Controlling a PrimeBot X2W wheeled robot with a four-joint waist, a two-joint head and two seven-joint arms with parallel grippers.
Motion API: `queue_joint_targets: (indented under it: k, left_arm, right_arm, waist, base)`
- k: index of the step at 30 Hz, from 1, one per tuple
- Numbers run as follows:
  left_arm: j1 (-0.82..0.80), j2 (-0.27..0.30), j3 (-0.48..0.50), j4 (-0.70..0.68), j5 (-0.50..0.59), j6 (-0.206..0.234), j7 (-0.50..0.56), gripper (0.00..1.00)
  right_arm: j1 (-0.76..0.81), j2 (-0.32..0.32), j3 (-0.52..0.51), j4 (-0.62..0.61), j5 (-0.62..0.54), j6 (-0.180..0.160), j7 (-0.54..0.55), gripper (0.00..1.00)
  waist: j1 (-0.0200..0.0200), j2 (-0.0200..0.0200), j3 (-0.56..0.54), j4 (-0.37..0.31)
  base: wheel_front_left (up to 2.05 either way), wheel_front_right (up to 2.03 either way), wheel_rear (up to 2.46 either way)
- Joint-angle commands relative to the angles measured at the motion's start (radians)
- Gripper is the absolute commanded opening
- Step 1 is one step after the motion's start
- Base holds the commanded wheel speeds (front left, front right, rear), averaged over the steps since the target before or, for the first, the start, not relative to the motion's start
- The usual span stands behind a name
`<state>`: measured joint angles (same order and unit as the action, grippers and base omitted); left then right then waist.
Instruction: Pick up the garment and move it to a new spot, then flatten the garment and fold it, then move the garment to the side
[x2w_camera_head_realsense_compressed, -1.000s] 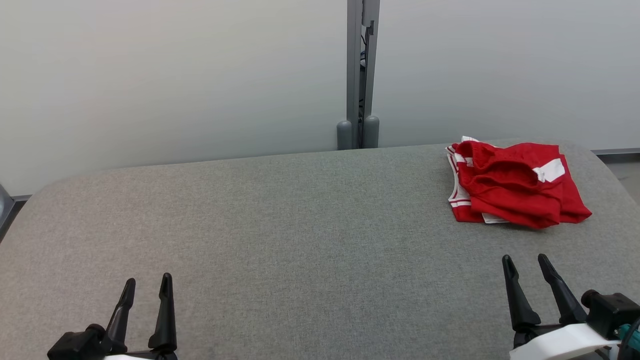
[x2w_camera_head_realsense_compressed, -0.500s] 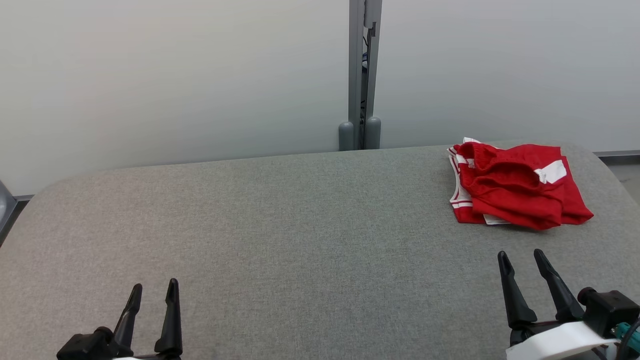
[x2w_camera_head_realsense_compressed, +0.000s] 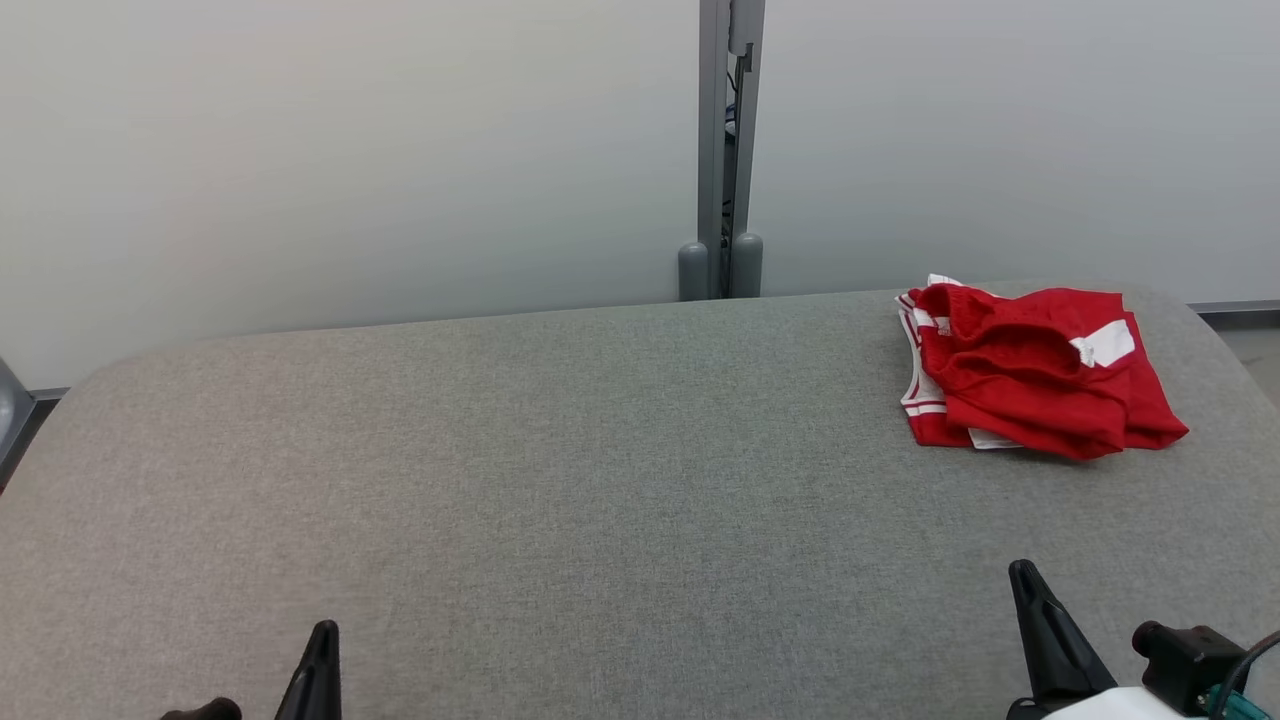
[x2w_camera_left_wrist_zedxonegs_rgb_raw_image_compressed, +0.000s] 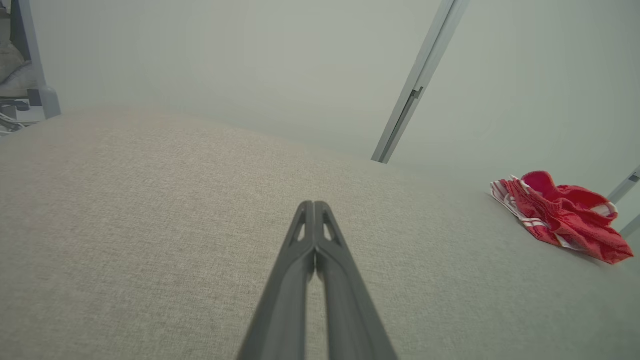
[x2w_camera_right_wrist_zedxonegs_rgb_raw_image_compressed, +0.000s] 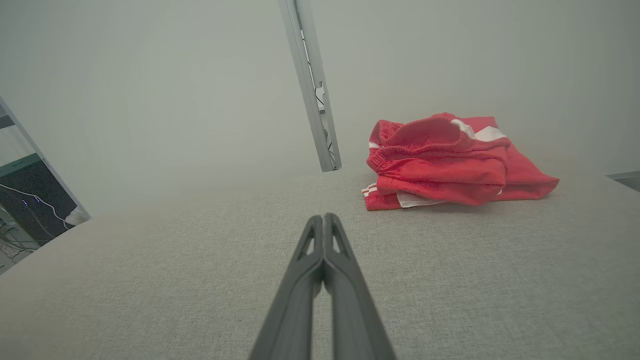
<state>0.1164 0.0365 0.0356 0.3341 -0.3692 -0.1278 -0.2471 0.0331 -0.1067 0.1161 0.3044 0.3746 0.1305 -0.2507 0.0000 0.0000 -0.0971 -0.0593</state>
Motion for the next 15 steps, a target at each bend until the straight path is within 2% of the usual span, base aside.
queue_joint_targets:
  k: [1,15]
  left_arm:
    - [-0.025,0.006,0.021,-0.016,-0.029,0.000,0.010,0.00]
    - [-0.061,0.008,0.150,-0.044,-0.247,0.006,0.131,0.00]
  right_arm:
    - [-0.031,-0.006,0.006,-0.012,0.036,0.000,0.004,0.00]
    - [-0.140,0.006,0.096,0.044,0.321,0.000,0.015,0.00]
  waist:
    - [0.0000,0.0000,0.001,0.001]
    - [0.0000,0.0000,0.013,0.008]
  base:
    - [0.00,0.00,0.00]
    - [0.00,0.00,0.00]
